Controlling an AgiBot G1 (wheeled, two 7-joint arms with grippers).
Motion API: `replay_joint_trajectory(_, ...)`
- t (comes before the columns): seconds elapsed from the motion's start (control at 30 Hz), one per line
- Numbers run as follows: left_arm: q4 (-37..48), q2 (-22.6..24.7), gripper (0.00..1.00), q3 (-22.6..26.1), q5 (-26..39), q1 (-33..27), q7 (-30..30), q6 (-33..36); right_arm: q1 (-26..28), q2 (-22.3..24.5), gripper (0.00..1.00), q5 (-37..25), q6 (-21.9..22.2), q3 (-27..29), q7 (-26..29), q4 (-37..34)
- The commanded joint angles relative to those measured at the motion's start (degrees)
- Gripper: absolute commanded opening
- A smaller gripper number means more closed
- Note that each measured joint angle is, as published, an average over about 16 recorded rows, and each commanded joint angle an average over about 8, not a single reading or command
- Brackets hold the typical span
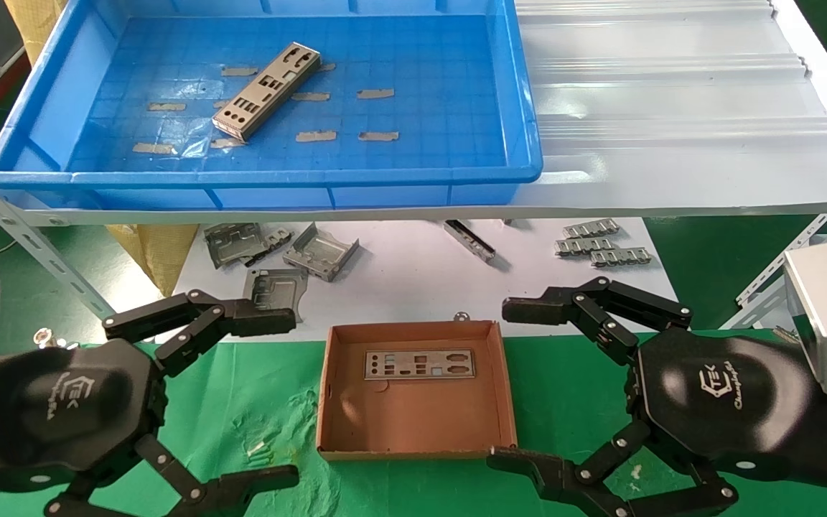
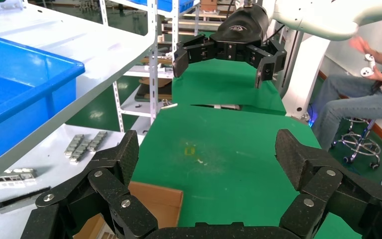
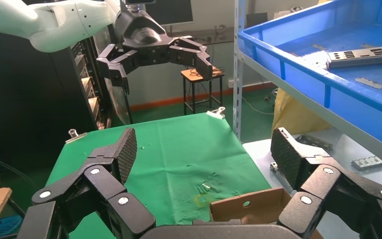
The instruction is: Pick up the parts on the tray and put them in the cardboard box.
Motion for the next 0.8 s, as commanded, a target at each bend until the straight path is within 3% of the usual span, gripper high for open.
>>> replay_joint_trajectory(0.03,0.0,0.0,1.0,0.0,0.0,0.0,0.0,0.0,0.0,0.0,1.0,0.0,0.0,0.0,0.0,0.0)
replay_joint_trajectory(0.8,0.0,0.0,1.0,0.0,0.0,0.0,0.0,0.0,0.0,0.0,1.0,0.0,0.0,0.0,0.0,0.0)
